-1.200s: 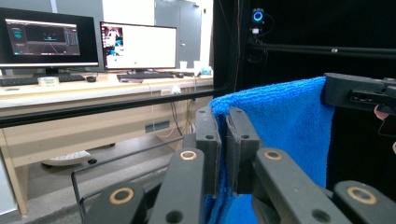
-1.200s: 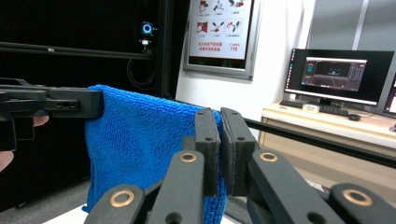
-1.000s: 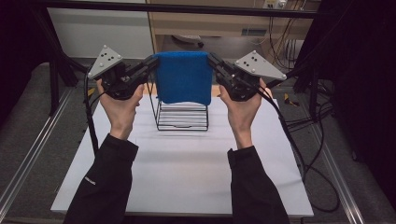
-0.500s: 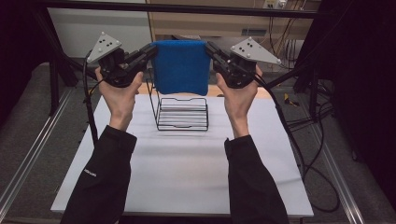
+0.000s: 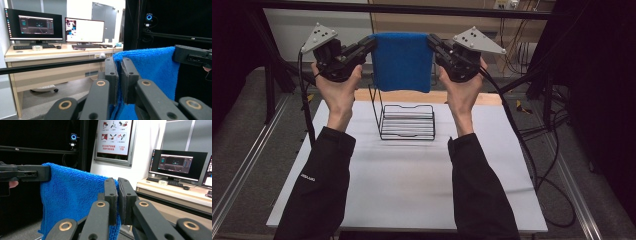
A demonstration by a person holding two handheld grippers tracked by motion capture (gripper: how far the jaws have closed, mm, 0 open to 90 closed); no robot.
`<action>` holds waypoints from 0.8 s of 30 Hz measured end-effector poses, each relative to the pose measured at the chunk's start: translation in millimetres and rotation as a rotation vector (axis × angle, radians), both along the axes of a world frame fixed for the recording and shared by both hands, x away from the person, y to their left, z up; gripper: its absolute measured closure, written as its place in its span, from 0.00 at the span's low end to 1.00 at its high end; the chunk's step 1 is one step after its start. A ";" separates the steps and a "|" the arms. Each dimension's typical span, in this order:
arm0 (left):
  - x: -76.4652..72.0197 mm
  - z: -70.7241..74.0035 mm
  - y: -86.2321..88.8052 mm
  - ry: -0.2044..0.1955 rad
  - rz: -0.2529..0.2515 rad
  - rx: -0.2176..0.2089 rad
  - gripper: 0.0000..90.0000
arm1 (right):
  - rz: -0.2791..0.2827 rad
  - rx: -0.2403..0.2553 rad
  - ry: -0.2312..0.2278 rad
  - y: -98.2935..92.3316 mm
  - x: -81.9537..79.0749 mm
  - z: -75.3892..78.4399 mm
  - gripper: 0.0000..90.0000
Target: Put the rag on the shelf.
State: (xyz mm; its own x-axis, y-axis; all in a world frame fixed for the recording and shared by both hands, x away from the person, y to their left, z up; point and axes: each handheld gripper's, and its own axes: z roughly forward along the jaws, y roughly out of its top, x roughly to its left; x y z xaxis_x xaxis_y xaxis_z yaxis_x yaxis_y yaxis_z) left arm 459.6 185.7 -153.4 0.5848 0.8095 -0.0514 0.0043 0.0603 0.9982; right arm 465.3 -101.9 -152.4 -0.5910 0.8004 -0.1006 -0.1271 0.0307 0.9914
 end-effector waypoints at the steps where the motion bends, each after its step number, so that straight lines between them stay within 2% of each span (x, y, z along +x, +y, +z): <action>1: 1.3 0.9 -0.3 0.000 0.002 -0.002 0.94 | -0.001 0.000 0.000 0.2 1.2 1.1 0.96; 10: 14.5 3.1 -1.7 -0.001 0.016 -0.004 0.94 | -0.011 -0.005 -0.001 1.5 13.4 6.8 0.96; 14: 22.6 2.4 -1.0 0.008 0.022 -0.007 0.94 | -0.015 -0.019 0.006 3.2 21.8 6.2 0.96; 24: 35.9 -2.6 -2.1 0.007 0.049 0.015 0.94 | -0.024 -0.034 0.022 6.0 39.8 1.8 0.96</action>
State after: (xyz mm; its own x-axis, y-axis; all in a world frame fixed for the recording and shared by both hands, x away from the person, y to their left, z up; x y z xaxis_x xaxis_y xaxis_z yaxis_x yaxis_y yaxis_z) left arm 495.4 183.6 -155.9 0.5441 0.8379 -0.0426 0.0082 0.0455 0.9989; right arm 505.1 -95.9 -150.6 -0.5739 0.8108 -0.1152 -0.1038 0.0675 0.9923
